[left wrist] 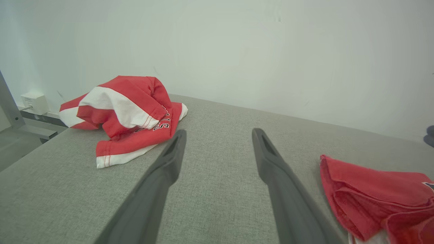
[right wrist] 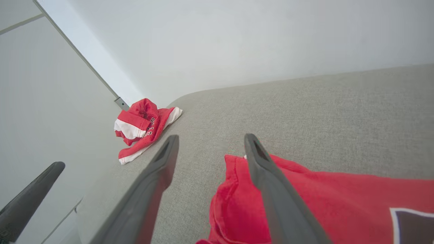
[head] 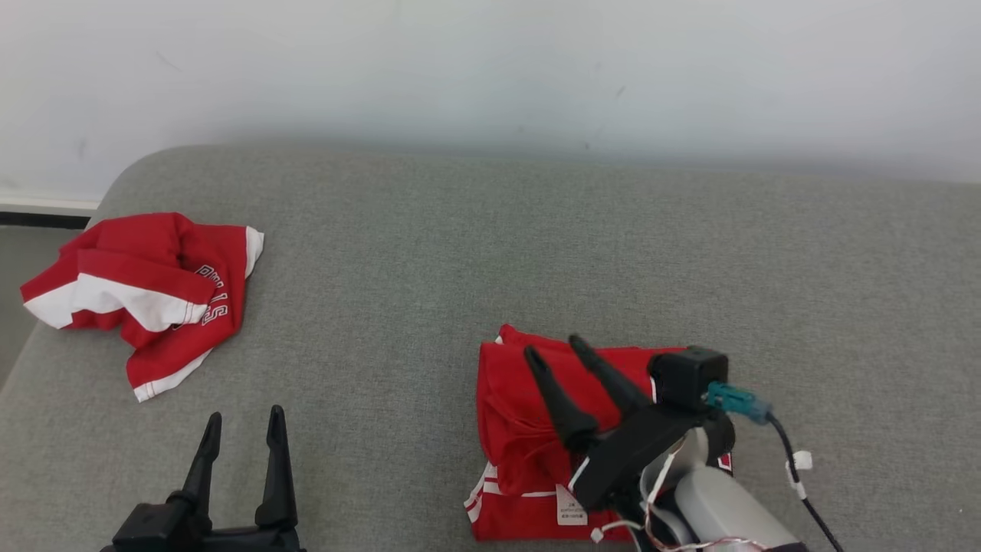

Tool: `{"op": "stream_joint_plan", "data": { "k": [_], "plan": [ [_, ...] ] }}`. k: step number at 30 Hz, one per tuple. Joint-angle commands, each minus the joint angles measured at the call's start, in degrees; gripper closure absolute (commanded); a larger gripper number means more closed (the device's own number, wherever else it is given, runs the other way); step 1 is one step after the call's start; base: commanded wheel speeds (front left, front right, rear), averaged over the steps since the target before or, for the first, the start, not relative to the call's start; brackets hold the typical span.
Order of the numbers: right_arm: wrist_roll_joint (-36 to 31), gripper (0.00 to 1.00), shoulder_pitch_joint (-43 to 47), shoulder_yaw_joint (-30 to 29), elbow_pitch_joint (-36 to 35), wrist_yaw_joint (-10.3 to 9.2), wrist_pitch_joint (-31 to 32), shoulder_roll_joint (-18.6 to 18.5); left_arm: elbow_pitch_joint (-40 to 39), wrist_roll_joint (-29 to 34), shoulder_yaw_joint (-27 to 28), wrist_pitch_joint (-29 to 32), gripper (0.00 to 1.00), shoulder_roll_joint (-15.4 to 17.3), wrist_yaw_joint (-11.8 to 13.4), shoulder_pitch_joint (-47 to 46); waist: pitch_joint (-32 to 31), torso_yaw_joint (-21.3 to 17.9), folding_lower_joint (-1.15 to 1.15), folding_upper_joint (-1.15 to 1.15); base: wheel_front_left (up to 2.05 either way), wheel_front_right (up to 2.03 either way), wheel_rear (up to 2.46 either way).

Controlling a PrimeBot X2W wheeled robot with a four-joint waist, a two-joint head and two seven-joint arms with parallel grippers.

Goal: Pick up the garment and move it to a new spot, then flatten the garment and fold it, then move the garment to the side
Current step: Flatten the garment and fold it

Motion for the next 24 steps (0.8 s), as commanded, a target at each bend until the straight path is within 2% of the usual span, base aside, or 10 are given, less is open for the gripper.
{"op": "stream_joint_plan", "data": {
  "k": [1,4,13,18,22,23,24],
  "plan": [
    [-1.09,0.00,-0.77,-1.03,-0.28,-0.15,-1.17,0.05,0.05,0.30,0.37,-0.17,0.00,-0.07,-0.04,0.23,-0.55,-0.70,0.00,0.00,0.00,0.00,0.00],
    [-2.77,0.00,-1.10,-3.79,-1.37,-0.15,-2.75,-0.33,-0.15,0.55,0.78,-0.17,0.00,-0.08,-0.16,0.79,-1.10,-1.35,0.00,0.00,0.00,0.00,0.00],
    [-5.49,0.00,4.75,-14.55,-5.88,-0.15,-6.77,-6.38,-0.90,1.67,1.76,-0.18,0.00,-0.07,-0.57,2.02,-2.19,-2.43,0.00,0.00,0.00,0.00,0.00],
    [-6.55,0.00,9.30,-17.86,-7.38,-0.15,-7.59,-7.78,-0.97,2.02,2.35,-0.17,0.00,-0.07,-0.83,2.09,-2.23,-3.05,0.00,0.00,0.00,0.00,0.00],
    [-8.18,0.00,11.74,-18.37,-7.12,-0.15,-8.01,-8.19,-1.01,2.09,2.60,-0.17,0.00,-0.07,-0.99,1.80,-2.05,-3.29,0.00,0.00,0.00,0.00,0.00],
    [-9.23,0.86,12.00,-17.95,-6.75,-0.15,-8.02,-8.66,-1.02,2.18,2.60,-0.17,0.00,-0.07,-1.04,1.67,-1.99,-3.26,0.00,0.00,0.00,0.00,0.00],
    [-10.00,1.00,12.16,-17.45,-6.34,-0.15,-8.16,-8.83,-1.02,2.26,2.58,-0.17,0.00,-0.07,-1.09,1.55,-1.93,-3.22,0.00,0.00,0.00,0.00,0.00]
  ]
}}
